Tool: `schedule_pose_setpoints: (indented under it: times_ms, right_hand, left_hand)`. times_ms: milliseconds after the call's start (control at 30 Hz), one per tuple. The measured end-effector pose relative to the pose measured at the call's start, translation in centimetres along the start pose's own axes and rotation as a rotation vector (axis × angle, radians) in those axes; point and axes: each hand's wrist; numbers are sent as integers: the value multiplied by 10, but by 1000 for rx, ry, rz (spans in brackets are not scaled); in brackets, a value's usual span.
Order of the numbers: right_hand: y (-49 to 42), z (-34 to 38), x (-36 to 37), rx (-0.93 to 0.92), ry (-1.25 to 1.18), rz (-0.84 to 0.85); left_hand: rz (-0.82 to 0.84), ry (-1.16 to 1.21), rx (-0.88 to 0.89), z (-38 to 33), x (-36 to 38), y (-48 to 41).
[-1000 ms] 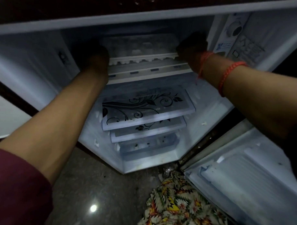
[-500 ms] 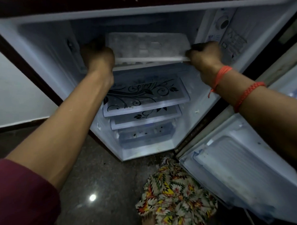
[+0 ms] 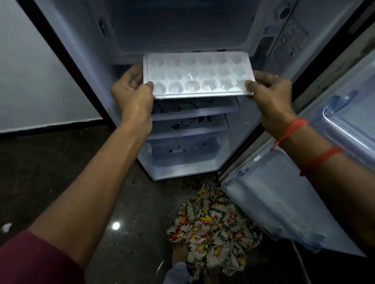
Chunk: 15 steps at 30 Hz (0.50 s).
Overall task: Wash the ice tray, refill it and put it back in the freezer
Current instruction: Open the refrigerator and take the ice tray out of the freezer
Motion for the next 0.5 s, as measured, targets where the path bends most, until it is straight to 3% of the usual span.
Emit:
schedule_pose_setpoints:
  times_ms: [500]
  right_hand:
    - [78, -74, -17, 155, -26, 280]
  left_hand:
    - [-254, 22, -125, 26, -90, 120]
Point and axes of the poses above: each hand's wrist, its own y-axis away from the middle knuckle, its own x-axis out of the palm, z = x × y, and after that the axes turned 12 degrees about x, right-handed
